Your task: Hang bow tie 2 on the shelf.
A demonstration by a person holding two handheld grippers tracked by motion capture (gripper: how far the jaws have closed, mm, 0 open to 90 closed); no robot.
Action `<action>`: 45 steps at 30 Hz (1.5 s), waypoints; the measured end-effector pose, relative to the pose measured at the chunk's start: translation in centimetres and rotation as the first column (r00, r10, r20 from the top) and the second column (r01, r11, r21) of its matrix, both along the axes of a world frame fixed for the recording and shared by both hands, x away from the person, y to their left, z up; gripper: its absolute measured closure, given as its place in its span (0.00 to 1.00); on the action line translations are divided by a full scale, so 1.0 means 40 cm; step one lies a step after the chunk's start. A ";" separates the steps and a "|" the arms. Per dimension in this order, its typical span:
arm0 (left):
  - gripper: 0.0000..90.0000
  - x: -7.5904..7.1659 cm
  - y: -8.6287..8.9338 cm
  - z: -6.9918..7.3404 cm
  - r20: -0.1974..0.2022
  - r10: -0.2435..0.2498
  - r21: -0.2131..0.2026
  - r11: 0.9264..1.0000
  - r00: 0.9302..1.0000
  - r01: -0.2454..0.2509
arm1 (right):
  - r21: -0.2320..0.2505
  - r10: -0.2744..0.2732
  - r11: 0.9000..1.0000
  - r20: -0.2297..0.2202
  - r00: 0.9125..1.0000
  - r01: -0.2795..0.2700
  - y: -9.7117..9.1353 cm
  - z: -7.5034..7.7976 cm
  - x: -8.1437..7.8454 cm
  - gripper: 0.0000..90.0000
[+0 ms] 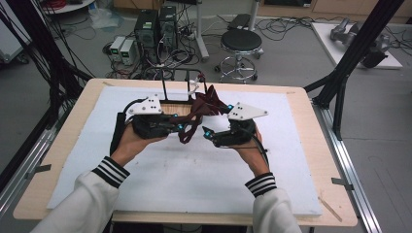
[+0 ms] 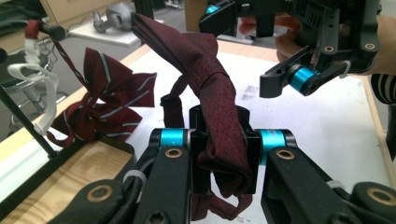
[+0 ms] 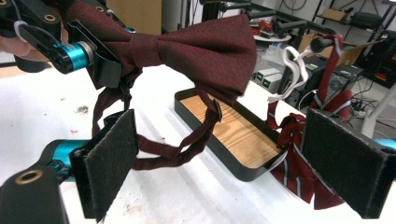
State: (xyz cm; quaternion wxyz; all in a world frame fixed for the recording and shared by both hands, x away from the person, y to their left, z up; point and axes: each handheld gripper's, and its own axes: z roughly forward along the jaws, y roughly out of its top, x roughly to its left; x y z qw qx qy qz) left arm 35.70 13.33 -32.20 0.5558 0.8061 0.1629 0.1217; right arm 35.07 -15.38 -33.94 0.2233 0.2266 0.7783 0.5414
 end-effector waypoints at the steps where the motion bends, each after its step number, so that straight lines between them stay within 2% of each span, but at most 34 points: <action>1: 0.88 0.000 0.000 0.000 0.000 0.000 0.000 1.000 1.000 0.000 | 0.000 0.000 1.000 0.000 1.000 0.000 0.000 0.000 0.000 0.12; 7: 0.88 0.005 0.017 0.002 -0.001 0.006 -0.022 1.000 1.000 -0.006 | 0.030 -0.077 0.997 -0.010 0.997 0.078 -0.044 0.000 -0.020 0.12; 15: 0.88 0.010 0.046 0.010 0.033 0.036 -0.068 0.997 0.999 -0.034 | 0.085 -0.152 0.985 -0.006 0.988 0.152 -0.110 -0.023 -0.056 0.12; 16: 0.88 0.010 0.052 0.012 0.049 0.045 -0.081 0.996 0.998 -0.041 | 0.088 -0.156 0.984 -0.002 0.988 0.156 -0.117 -0.026 -0.061 0.12; 19: 0.88 0.011 0.056 0.015 0.064 0.051 -0.094 0.995 0.997 -0.045 | 0.089 -0.167 0.982 -0.011 0.986 0.167 -0.128 -0.029 -0.069 0.12; 20: 0.88 0.013 0.061 0.018 0.073 0.060 -0.104 0.993 0.996 -0.052 | 0.109 -0.177 0.978 -0.005 0.984 0.177 -0.140 -0.032 -0.081 0.12; 25: 0.88 0.022 0.070 0.021 0.082 0.082 -0.120 0.990 0.993 -0.071 | 0.123 -0.196 0.973 -0.004 0.981 0.195 -0.163 -0.044 -0.098 0.12; 26: 0.88 0.029 0.077 0.021 0.086 0.088 -0.135 0.988 0.992 -0.076 | 0.129 -0.212 0.969 -0.004 0.977 0.211 -0.173 -0.051 -0.107 0.12; 29: 0.88 0.036 0.083 0.023 0.095 0.102 -0.146 0.985 0.990 -0.088 | 0.141 -0.220 0.966 -0.002 0.976 0.218 -0.184 -0.058 -0.117 0.12; 30: 0.88 0.040 0.088 0.025 0.100 0.111 -0.152 0.984 0.989 -0.095 | 0.157 -0.230 0.961 0.000 0.973 0.227 -0.194 -0.065 -0.125 0.12; 32: 0.88 0.049 0.096 0.025 0.109 0.131 -0.170 0.979 0.985 -0.112 | 0.171 -0.238 0.957 -0.007 0.971 0.235 -0.205 -0.075 -0.133 0.12; 33: 0.88 0.049 0.096 0.025 0.109 0.131 -0.170 0.979 0.985 -0.112 | 0.176 -0.237 0.956 -0.011 0.971 0.236 -0.208 -0.078 -0.135 0.12; 35: 0.88 0.055 0.100 0.024 0.114 0.143 -0.172 0.977 0.983 -0.122 | 0.182 -0.240 0.955 0.002 0.971 0.236 -0.214 -0.084 -0.138 0.12; 36: 0.88 0.062 0.103 0.021 0.116 0.150 -0.181 0.975 0.982 -0.128 | 0.197 -0.247 0.950 0.004 0.969 0.241 -0.220 -0.091 -0.146 0.12; 38: 0.88 0.067 0.105 0.020 0.120 0.160 -0.188 0.973 0.980 -0.136 | 0.203 -0.254 0.948 0.010 0.967 0.247 -0.225 -0.099 -0.151 0.12; 41: 0.88 0.073 0.106 0.019 0.123 0.166 -0.192 0.971 0.978 -0.140 | 0.205 -0.260 0.946 0.021 0.966 0.250 -0.229 -0.108 -0.157 0.12; 43: 0.88 0.080 0.106 0.019 0.132 0.174 -0.195 0.970 0.976 -0.146 | 0.217 -0.274 0.941 0.037 0.961 0.260 -0.234 -0.122 -0.168 0.12; 44: 0.88 0.086 0.108 0.020 0.140 0.185 -0.204 0.967 0.973 -0.155 | 0.223 -0.275 0.939 0.033 0.961 0.261 -0.235 -0.126 -0.171 0.12; 45: 0.88 0.086 0.108 0.020 0.140 0.185 -0.204 0.967 0.973 -0.155 | 0.229 -0.281 0.937 0.037 0.959 0.265 -0.236 -0.131 -0.175 0.12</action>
